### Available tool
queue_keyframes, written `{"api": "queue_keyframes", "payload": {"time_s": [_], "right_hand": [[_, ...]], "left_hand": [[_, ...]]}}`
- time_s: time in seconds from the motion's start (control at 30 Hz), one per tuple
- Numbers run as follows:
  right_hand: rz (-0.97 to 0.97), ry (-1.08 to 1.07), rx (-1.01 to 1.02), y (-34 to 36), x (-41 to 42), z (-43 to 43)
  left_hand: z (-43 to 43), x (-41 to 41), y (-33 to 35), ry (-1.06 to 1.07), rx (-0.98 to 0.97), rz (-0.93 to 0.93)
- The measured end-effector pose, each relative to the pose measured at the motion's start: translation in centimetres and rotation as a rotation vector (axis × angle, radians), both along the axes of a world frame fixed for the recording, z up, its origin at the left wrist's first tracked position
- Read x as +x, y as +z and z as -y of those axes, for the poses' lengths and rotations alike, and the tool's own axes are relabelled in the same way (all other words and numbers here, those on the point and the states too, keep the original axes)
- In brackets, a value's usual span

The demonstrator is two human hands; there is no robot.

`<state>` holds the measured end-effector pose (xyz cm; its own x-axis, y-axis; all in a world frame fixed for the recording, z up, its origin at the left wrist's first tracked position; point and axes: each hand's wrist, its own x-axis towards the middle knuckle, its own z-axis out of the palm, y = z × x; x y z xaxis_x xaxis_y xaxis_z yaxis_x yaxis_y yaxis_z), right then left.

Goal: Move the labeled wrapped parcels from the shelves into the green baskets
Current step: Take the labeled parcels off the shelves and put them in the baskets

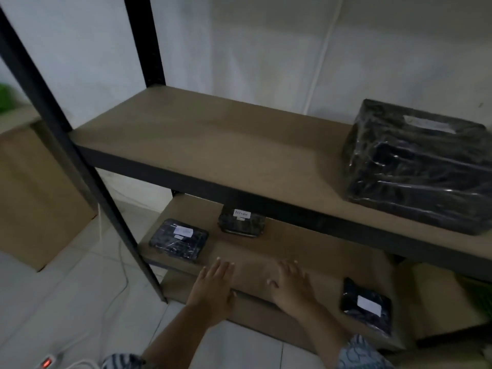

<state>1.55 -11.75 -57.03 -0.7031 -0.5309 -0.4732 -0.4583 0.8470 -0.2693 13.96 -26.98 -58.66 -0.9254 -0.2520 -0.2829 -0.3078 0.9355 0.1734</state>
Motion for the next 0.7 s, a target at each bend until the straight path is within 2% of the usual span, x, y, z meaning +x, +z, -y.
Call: {"api": "queue_keyframes", "payload": {"time_s": [0.2, 0.43, 0.7], "right_hand": [[-0.024, -0.031, 0.042, -4.6, -3.1, 3.9], [-0.170, -0.055, -0.082, -12.4, -7.5, 7.8], [-0.404, -0.133, -0.354, -19.1, -11.7, 11.5]], "left_hand": [[3.5, -3.4, -5.2, 0.004, 0.027, -0.017], [6.3, -7.2, -14.9, 0.023, 0.021, -0.129], [9.1, -8.8, -23.3, -0.023, -0.054, -0.462]]}}
